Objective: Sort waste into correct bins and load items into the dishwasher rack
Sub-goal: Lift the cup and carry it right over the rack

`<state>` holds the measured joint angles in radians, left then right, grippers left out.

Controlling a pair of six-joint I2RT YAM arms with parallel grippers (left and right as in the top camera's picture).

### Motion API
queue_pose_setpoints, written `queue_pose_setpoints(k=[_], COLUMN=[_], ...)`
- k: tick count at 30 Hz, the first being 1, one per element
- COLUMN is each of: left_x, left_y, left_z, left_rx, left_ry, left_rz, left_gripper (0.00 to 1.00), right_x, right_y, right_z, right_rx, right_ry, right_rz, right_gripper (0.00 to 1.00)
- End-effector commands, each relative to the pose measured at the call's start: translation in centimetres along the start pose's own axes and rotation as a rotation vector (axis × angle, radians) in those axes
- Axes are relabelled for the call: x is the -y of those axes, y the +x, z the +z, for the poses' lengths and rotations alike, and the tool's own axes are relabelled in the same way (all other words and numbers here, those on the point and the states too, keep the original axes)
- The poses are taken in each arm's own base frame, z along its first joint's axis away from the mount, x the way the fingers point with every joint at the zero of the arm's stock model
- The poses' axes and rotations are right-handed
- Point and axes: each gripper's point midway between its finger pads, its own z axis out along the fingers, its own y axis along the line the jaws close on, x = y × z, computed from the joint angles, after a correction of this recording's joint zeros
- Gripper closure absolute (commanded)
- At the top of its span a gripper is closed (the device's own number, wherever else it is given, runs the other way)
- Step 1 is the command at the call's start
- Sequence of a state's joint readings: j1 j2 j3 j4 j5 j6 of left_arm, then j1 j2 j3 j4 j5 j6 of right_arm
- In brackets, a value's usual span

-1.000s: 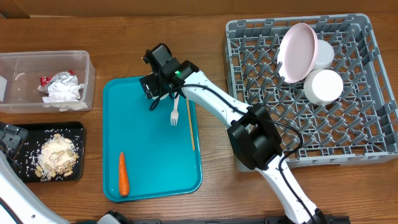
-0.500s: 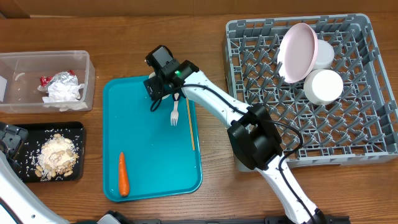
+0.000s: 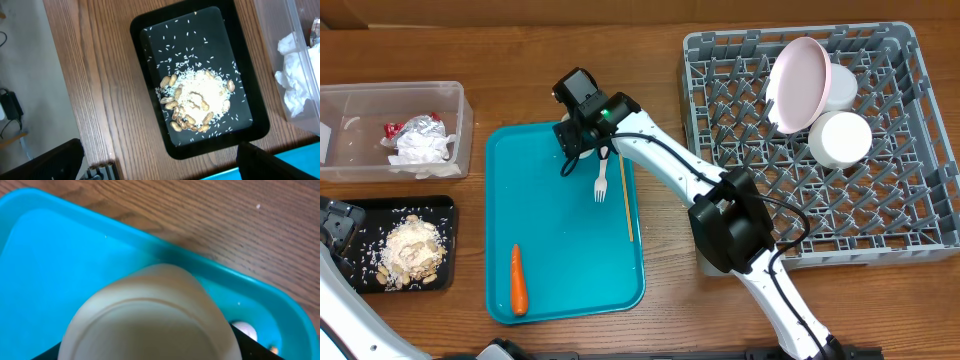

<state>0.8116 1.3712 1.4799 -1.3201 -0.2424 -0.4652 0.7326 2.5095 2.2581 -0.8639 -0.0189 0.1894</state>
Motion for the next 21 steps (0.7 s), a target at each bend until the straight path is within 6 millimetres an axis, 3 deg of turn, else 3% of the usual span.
queue_pose_setpoints(k=[1, 7, 10, 16, 21], left_x=[0.2, 0.2, 0.2, 0.2, 0.2], left_y=[-0.5, -0.5, -0.5, -0.5, -0.5], left_z=[-0.4, -0.4, -0.4, -0.4, -0.4], left_rx=[0.013, 0.013, 0.013, 0.013, 0.013], left_ry=[0.011, 0.011, 0.011, 0.011, 0.011], left_rz=[-0.015, -0.015, -0.015, -0.015, -0.015], left_gripper=[0.00, 0.00, 0.00, 0.00, 0.00], right_x=[-0.7, 0.8, 2.2, 7.4, 14.3], right_y=[-4.9, -6.1, -6.8, -7.1, -5.7], right_z=[-7.7, -12.9, -16.6, -24.6, -30.3], right_rx=[0.151, 0.194, 0.228, 0.291, 0.318], right_ry=[-0.026, -0.020, -0.011, 0.035, 0.131], right_rz=[0.007, 0.055, 0.078, 0.208, 0.329], right_gripper=[0.46, 0.50, 0.51, 0.55, 0.55])
